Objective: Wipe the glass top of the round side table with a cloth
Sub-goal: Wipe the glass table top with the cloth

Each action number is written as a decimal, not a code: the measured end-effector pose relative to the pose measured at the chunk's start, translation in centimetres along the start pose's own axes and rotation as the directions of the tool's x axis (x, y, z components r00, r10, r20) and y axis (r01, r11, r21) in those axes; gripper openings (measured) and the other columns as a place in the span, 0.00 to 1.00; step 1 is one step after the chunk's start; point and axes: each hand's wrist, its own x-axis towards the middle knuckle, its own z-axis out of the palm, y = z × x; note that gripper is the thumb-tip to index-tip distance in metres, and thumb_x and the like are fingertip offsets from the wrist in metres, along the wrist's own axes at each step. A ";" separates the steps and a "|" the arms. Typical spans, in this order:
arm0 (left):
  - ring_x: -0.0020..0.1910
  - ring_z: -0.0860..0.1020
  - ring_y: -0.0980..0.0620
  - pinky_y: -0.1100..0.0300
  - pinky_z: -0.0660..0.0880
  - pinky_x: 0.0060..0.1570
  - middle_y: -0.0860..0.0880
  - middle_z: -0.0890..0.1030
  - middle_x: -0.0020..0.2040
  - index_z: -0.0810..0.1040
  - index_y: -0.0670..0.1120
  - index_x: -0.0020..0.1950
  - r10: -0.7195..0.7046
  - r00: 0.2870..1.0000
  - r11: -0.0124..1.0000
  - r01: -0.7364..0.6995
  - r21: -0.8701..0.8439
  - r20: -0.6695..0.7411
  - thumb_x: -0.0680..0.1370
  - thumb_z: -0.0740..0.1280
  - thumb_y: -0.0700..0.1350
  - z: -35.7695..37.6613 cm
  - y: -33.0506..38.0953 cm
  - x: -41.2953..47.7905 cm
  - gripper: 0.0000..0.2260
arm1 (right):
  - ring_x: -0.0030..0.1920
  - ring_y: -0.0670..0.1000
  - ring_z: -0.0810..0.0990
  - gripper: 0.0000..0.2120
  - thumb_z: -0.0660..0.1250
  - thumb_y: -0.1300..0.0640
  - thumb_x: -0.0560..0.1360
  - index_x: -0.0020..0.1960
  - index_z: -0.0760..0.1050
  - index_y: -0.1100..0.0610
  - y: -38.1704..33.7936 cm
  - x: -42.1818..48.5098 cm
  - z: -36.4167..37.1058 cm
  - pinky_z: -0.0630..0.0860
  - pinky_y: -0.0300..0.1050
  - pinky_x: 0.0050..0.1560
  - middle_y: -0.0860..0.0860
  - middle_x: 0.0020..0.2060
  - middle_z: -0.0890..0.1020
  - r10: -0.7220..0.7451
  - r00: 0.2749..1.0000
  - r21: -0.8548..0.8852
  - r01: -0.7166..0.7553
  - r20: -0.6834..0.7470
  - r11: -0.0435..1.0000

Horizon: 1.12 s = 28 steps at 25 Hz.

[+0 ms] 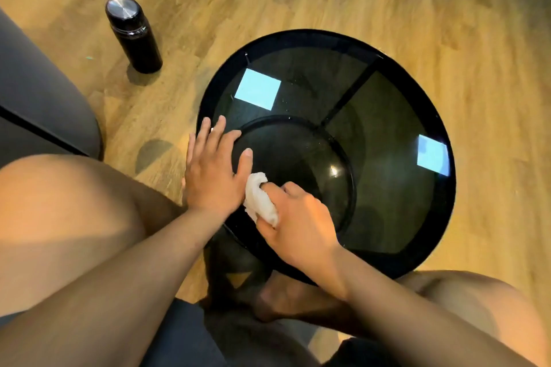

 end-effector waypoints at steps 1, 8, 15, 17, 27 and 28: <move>0.80 0.54 0.48 0.46 0.50 0.78 0.47 0.64 0.78 0.73 0.49 0.70 0.000 1.000 1.000 0.000 -0.004 0.000 0.81 0.55 0.56 0.0 0.0 0.0 0.21 | 0.39 0.56 0.79 0.14 0.64 0.44 0.74 0.59 0.71 0.45 0.5 -0.1 -0.3 0.70 0.46 0.35 0.47 0.42 0.73 -0.015 1.000 -0.045 0.014 -0.015 0.999; 0.80 0.53 0.50 0.48 0.47 0.78 0.49 0.64 0.78 0.73 0.50 0.70 -0.021 1.000 0.999 0.021 -0.024 -0.004 0.82 0.54 0.57 -0.1 0.1 0.2 0.21 | 0.43 0.59 0.74 0.14 0.59 0.45 0.72 0.55 0.68 0.49 18.4 4.5 -7.3 0.70 0.50 0.42 0.58 0.49 0.79 0.498 0.820 -0.089 -0.539 -0.282 0.838; 0.80 0.53 0.50 0.47 0.48 0.78 0.49 0.64 0.78 0.73 0.50 0.70 -0.018 1.000 0.999 0.018 -0.037 0.002 0.82 0.55 0.55 0.0 0.2 0.2 0.19 | 0.46 0.65 0.79 0.15 0.64 0.44 0.73 0.55 0.72 0.52 8.9 4.0 -3.0 0.73 0.52 0.42 0.59 0.46 0.80 0.337 0.899 -0.105 -0.377 -0.278 0.920; 0.80 0.53 0.49 0.46 0.49 0.78 0.48 0.64 0.78 0.73 0.50 0.70 -0.010 1.000 0.999 0.010 -0.037 -0.001 0.82 0.55 0.55 0.0 0.1 0.1 0.20 | 0.44 0.62 0.80 0.16 0.65 0.43 0.73 0.56 0.75 0.51 4.0 2.6 -1.4 0.75 0.51 0.41 0.55 0.43 0.79 0.129 0.981 -0.055 -0.138 -0.144 0.989; 0.80 0.52 0.51 0.48 0.47 0.78 0.51 0.63 0.79 0.72 0.52 0.71 -0.050 0.999 0.998 0.050 -0.022 0.005 0.82 0.54 0.57 0.1 0.2 0.2 0.20 | 0.46 0.63 0.78 0.13 0.61 0.47 0.73 0.55 0.70 0.51 16.0 6.2 -6.2 0.71 0.50 0.42 0.57 0.47 0.79 0.412 0.862 -0.102 -0.457 -0.294 0.884; 0.80 0.52 0.51 0.48 0.46 0.78 0.50 0.63 0.79 0.72 0.52 0.71 -0.046 0.999 0.999 0.046 -0.021 0.000 0.82 0.53 0.57 0.1 0.2 0.2 0.21 | 0.47 0.63 0.78 0.13 0.61 0.47 0.73 0.55 0.70 0.51 17.4 6.5 -6.6 0.71 0.50 0.42 0.58 0.48 0.80 0.479 0.819 -0.043 -0.517 -0.316 0.855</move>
